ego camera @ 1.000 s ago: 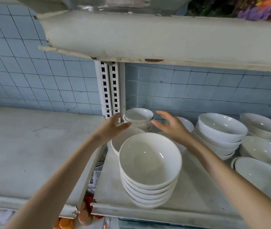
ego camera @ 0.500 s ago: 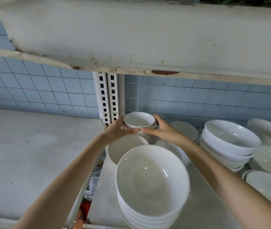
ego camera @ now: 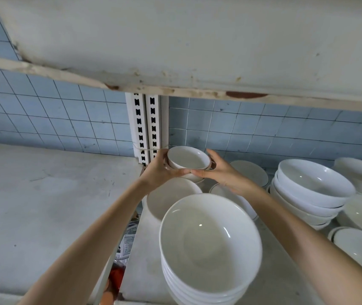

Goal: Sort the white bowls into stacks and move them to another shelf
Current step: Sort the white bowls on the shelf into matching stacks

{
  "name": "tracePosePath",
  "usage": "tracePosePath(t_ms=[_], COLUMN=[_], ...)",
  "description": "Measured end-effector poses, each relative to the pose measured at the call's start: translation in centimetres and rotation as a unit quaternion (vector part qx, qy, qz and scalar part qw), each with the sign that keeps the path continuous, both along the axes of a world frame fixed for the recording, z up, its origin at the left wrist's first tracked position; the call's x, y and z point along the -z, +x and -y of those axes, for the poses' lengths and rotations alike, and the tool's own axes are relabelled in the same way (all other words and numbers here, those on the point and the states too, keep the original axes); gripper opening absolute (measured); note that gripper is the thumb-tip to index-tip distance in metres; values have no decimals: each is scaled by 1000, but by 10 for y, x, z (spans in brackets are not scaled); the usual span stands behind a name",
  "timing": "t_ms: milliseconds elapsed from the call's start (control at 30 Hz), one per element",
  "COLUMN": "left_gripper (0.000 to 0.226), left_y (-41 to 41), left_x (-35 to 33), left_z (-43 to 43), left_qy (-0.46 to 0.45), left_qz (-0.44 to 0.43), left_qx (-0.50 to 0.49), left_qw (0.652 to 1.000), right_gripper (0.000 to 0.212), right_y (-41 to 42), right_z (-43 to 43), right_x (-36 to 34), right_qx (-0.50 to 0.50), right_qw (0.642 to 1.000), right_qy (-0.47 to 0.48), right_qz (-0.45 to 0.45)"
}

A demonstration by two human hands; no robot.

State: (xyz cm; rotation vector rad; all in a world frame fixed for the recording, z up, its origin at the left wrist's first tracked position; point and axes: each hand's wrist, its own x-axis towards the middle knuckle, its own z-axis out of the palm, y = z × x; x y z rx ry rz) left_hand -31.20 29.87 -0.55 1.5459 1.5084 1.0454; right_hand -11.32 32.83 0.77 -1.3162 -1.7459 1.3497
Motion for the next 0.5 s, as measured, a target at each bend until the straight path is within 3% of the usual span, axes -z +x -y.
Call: tracePosePath(t_ms=[100, 233, 367, 500], left_gripper=[82, 89, 78, 89], left_y=[1, -1, -2, -2], left_x=[2, 2, -4, -11], left_z=[-2, -5, -7, -8], left_qy=[13, 23, 15, 30], left_qz=[21, 22, 18, 9], left_qx=[2, 10, 33, 37], left_qw=[1000, 999, 999, 999], right_gripper=[85, 83, 78, 78], right_y=[1, 3, 5, 5], right_z=[-3, -7, -11, -13], right_x=[1, 2, 3, 2], right_qx=[-21, -32, -38, -38], right_qw=[1000, 999, 999, 999], right_qy=[-8, -18, -30, -24], right_qz=[-1, -11, -12, -17])
